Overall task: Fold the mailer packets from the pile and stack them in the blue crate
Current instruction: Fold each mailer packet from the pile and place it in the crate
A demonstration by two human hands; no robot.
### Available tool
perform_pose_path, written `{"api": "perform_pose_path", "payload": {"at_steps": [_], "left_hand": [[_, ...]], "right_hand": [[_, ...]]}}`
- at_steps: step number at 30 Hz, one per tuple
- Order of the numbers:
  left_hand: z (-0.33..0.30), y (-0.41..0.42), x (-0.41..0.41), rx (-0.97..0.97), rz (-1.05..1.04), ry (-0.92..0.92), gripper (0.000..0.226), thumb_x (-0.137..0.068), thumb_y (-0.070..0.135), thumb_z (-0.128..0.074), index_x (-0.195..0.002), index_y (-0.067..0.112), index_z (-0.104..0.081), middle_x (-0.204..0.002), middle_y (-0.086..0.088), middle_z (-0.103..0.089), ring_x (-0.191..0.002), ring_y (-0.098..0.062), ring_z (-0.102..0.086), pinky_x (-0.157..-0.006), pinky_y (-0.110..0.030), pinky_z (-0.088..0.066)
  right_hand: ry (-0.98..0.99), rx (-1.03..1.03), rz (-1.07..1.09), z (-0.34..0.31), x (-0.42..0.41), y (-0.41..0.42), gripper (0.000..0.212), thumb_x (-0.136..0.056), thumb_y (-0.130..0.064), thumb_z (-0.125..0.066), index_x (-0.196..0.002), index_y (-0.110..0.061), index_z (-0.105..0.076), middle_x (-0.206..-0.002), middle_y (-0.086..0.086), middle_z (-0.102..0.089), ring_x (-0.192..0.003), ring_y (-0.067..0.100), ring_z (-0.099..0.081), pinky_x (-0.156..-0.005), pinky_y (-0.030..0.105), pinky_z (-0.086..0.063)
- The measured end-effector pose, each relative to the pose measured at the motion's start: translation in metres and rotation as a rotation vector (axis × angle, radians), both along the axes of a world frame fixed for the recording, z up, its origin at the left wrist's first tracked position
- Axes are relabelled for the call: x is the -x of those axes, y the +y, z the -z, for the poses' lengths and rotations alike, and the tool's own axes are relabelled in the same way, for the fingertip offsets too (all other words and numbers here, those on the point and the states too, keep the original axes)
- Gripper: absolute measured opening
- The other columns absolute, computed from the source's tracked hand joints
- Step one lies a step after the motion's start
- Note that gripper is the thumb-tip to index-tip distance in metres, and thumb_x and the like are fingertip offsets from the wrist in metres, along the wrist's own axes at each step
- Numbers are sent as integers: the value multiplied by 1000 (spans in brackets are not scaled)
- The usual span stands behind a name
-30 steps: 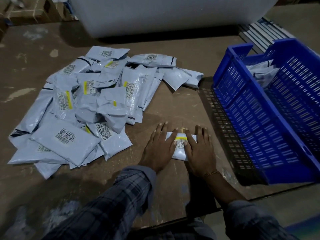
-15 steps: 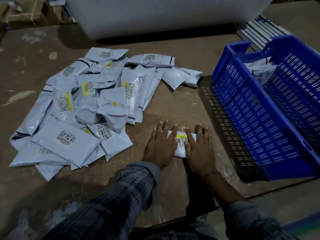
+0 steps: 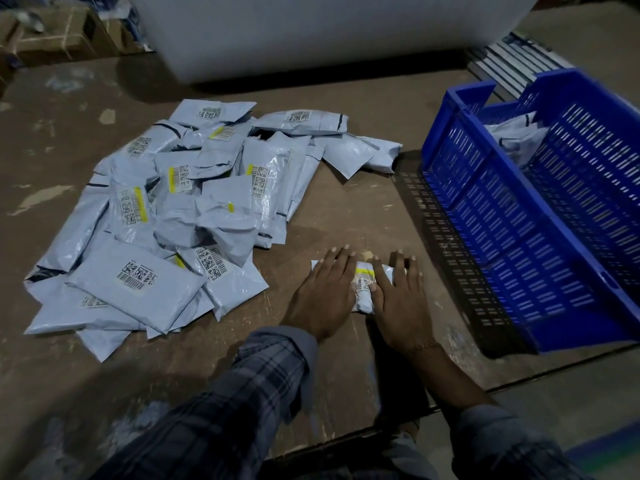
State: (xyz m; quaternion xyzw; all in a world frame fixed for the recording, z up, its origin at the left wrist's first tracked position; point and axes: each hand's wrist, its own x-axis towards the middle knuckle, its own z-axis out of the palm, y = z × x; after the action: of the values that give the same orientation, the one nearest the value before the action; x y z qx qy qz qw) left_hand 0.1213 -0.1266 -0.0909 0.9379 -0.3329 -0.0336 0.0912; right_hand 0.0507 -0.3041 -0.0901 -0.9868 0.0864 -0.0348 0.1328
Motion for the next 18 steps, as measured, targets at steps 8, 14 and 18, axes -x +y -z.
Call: {"api": "perform_pose_path", "payload": {"at_steps": [8,14,18], "left_hand": [[-7,-8,20,-25,-21,-74,66,-106,30,-24,-165,0,-23,-173,-19,-21,-160,-39,-21,-128,-52,-24],[-6,7,9,-34,58,-50,65,-109,39,-24,-167,11,-22,-176,-11,-18,-162,-30,-16,-129,-47,-24],[-4,8,7,-17,9,13,66,-106,37,-25,-168,16,-21,-177,-8,-15,-163,-29,-12,-128,-49,-25]], "right_hand": [[28,-2,-28,1,2,-5,60,-108,-44,-21,-165,-27,-24,-172,15,-12,-158,42,-8,-126,55,-18],[35,-7,-66,-5,6,-4,59,-108,-42,-22,-164,-24,-27,-171,19,-14,-156,46,-11,-125,57,-19],[-7,-24,-46,1,21,0,55,-110,-38,-28,-163,-24,-31,-171,16,-18,-156,42,-14,-126,54,-18]]}}
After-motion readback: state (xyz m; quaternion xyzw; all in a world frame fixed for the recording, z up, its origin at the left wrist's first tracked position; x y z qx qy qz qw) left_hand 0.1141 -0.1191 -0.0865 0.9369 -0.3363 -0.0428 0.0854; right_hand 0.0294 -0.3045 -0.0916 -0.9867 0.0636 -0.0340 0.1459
